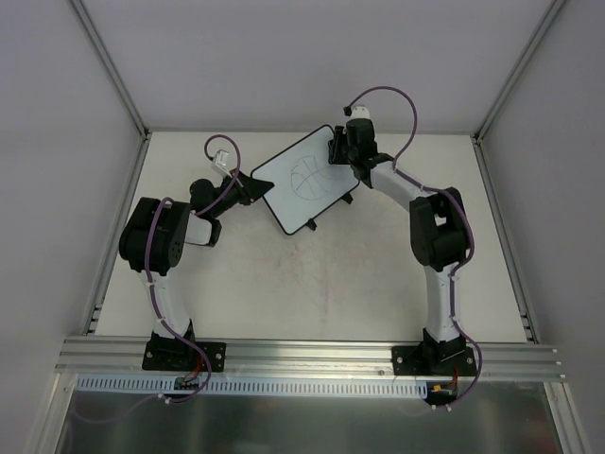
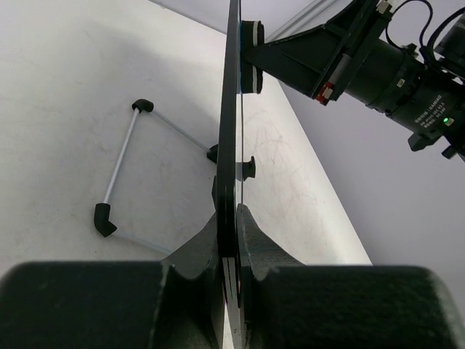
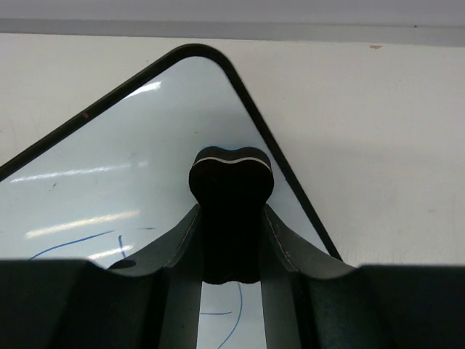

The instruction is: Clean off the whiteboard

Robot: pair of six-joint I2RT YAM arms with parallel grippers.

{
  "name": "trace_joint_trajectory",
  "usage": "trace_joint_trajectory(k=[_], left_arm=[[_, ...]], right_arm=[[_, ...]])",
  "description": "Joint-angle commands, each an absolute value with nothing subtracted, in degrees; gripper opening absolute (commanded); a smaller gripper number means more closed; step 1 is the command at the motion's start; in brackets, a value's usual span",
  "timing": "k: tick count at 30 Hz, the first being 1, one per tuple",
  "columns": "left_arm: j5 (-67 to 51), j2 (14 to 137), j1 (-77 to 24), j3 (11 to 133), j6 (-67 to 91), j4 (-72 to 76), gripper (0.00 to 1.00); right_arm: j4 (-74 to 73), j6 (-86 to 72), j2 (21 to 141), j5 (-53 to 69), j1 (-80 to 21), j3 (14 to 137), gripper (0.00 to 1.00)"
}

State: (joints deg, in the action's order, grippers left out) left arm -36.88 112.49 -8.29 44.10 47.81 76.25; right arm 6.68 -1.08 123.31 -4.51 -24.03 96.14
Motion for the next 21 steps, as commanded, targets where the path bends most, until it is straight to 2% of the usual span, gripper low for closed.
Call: trace_joint_trajectory(k=[1, 12, 21], left_arm=[[-38.14, 111.89, -8.53, 42.89, 41.75, 96.33, 0.00], [-38.67, 111.97, -8.53, 42.98, 41.75, 96.33, 0.00], [-38.94, 111.88, -8.53, 43.07, 41.92, 96.33, 0.00]], right_arm=[[7.29, 2.90, 122.52, -0.62, -30.14, 94.40, 0.00], [8.79, 9.05, 120.85, 10.45, -37.96, 94.31, 0.00], [-2.02, 14.05, 123.40, 19.86, -41.48, 101.60, 0.00]])
